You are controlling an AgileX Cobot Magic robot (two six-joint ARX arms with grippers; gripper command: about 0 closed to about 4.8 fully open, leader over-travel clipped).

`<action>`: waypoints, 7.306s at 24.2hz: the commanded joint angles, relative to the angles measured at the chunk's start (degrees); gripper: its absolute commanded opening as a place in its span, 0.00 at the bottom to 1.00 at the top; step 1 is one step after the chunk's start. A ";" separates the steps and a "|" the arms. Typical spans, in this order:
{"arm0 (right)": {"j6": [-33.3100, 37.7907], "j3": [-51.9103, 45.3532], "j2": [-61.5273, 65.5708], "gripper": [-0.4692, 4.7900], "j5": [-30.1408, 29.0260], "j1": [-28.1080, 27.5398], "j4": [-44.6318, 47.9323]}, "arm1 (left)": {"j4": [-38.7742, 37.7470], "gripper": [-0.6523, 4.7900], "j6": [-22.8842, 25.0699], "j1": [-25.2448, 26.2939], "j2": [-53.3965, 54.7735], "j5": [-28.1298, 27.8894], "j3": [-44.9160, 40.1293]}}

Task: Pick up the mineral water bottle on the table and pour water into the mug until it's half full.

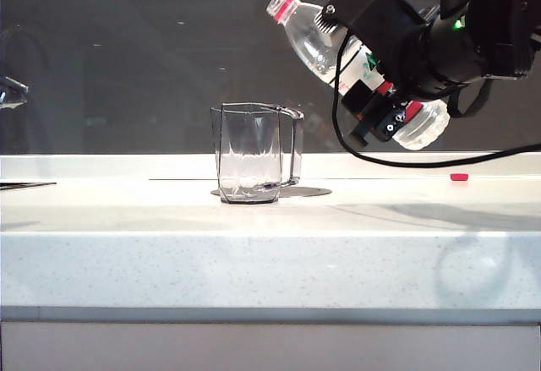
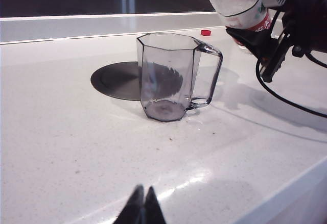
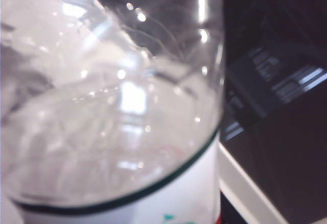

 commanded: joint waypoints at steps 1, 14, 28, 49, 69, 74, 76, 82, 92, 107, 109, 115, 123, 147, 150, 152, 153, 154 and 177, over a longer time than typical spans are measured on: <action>-5.79 0.59 -0.94 0.71 0.11 0.07 3.17 | 0.50 0.11 0.11 -0.13 0.02 0.26 0.15; -20.87 0.59 -0.94 0.71 1.66 0.04 3.17 | 0.52 0.11 0.11 -0.11 0.02 0.24 0.15; -30.64 0.59 -0.94 0.71 1.55 -0.22 3.61 | 0.52 0.11 0.11 -0.11 0.02 0.24 0.15; -37.46 0.63 -0.94 0.71 0.98 -1.77 3.63 | 0.52 0.11 0.11 -0.11 0.02 0.24 0.15; -37.55 2.73 -0.94 0.71 0.96 -1.90 3.63 | 0.50 0.11 0.11 -0.11 0.02 0.24 0.15; -37.55 2.78 -0.94 0.71 0.96 -1.90 3.63 | 0.50 0.11 0.11 -0.11 0.02 0.24 0.15; -37.55 2.78 -0.92 0.71 0.96 -2.21 3.61 | 0.50 0.11 0.11 -0.11 0.02 0.24 0.15; -37.57 2.78 -0.94 0.71 0.96 -2.91 3.61 | 0.52 0.11 0.11 -0.11 0.02 0.24 0.15; -38.71 2.78 -0.94 0.71 0.90 -3.34 3.56 | 0.52 0.11 0.11 -0.11 0.02 0.24 0.15; -40.17 2.78 -0.94 0.71 -0.37 -3.34 3.56 | 0.52 0.11 0.11 -0.11 0.02 0.24 0.15; -40.17 2.78 -0.94 0.71 -0.37 -3.34 3.61 | 0.52 0.11 0.11 -0.11 0.02 0.24 0.15; -40.59 2.78 -0.94 0.71 -0.35 -3.34 3.58 | 0.52 0.11 0.11 -0.11 0.02 0.24 0.15; -40.59 2.78 -0.94 0.71 -0.35 -3.34 3.58 | 0.52 0.11 0.11 -0.11 0.02 0.24 0.15; -39.89 2.78 -0.94 0.71 -0.35 -3.26 2.78 | 0.52 0.11 0.11 -0.11 0.02 0.24 0.15; -39.39 2.73 -0.92 0.71 -0.37 -3.21 0.48 | 0.52 0.11 0.11 -0.11 0.02 0.24 0.15; -37.90 2.73 -0.92 0.71 -0.35 -3.13 0.42 | 0.52 0.11 0.11 -0.11 0.02 0.24 0.15; -36.76 2.73 -0.92 0.71 -0.35 -2.95 0.50 | 0.52 0.11 0.11 -0.11 0.02 0.24 0.15; -36.09 2.73 -0.92 0.71 -0.26 -2.78 0.66 | 0.52 0.11 0.11 -0.11 0.02 0.24 0.15; 37.05 2.71 -0.90 0.71 12.61 -2.78 -0.11 | 0.52 0.11 0.11 -0.11 0.02 0.24 0.15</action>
